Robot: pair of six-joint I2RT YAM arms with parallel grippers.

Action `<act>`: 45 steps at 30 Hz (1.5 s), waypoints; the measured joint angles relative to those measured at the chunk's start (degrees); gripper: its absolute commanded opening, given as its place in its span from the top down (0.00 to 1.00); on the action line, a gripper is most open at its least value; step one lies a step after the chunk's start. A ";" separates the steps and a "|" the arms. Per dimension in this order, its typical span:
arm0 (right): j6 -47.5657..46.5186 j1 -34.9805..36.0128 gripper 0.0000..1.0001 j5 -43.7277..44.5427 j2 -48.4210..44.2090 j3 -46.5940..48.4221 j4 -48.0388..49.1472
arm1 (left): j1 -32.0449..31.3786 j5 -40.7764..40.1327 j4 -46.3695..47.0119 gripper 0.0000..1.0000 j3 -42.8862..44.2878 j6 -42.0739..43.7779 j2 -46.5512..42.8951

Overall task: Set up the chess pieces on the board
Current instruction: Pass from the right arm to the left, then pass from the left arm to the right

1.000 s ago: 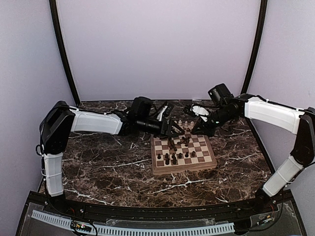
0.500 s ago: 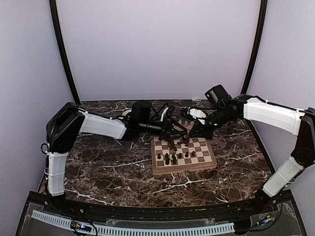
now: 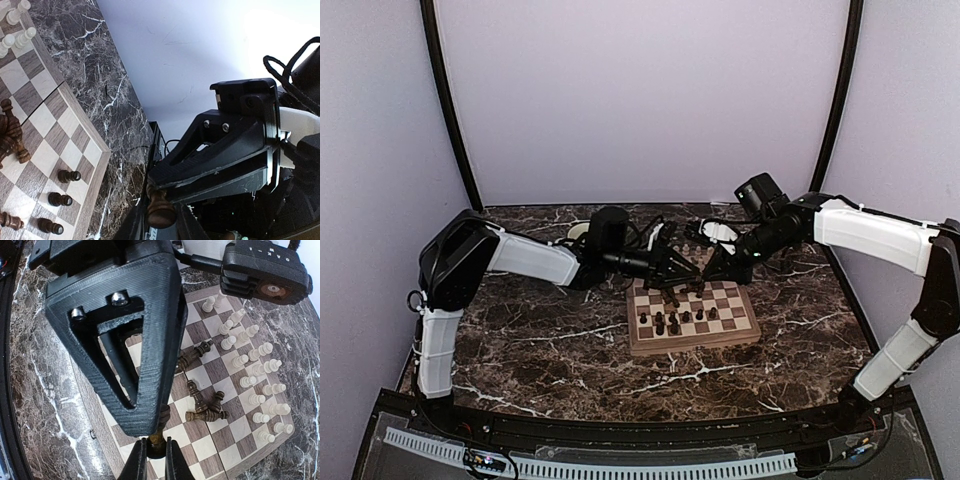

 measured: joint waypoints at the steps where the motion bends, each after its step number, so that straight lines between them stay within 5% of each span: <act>1: 0.00 0.00 0.97 0.02 0.00 0.00 0.00 | 0.00 0.07 0.02 0.80 0.00 -0.07 0.04; 7: 0.00 0.02 0.95 0.24 0.00 0.07 0.02 | 0.02 0.28 0.63 0.88 -0.04 -0.68 0.11; 13: 0.26 -0.52 0.74 -0.07 -0.31 0.13 -0.24 | 0.04 0.44 2.23 0.93 -0.11 -1.11 0.35; 17: 3.39 -6.56 0.67 -8.44 -2.01 1.33 -1.33 | 0.04 -0.33 6.21 0.94 -1.01 -1.42 0.35; 24: 20.96 -22.27 0.60 -29.03 -3.85 -0.07 9.62 | 0.00 -6.84 11.08 0.93 -4.31 0.83 -0.74; 34: 50.99 -20.74 0.55 -45.99 -1.05 -8.85 31.65 | -0.37 -15.41 23.08 0.93 -6.12 2.73 -3.58; 45: 60.46 -16.11 0.56 -49.62 2.51 -8.44 40.74 | -1.60 -16.04 24.92 0.93 -4.85 3.91 -3.69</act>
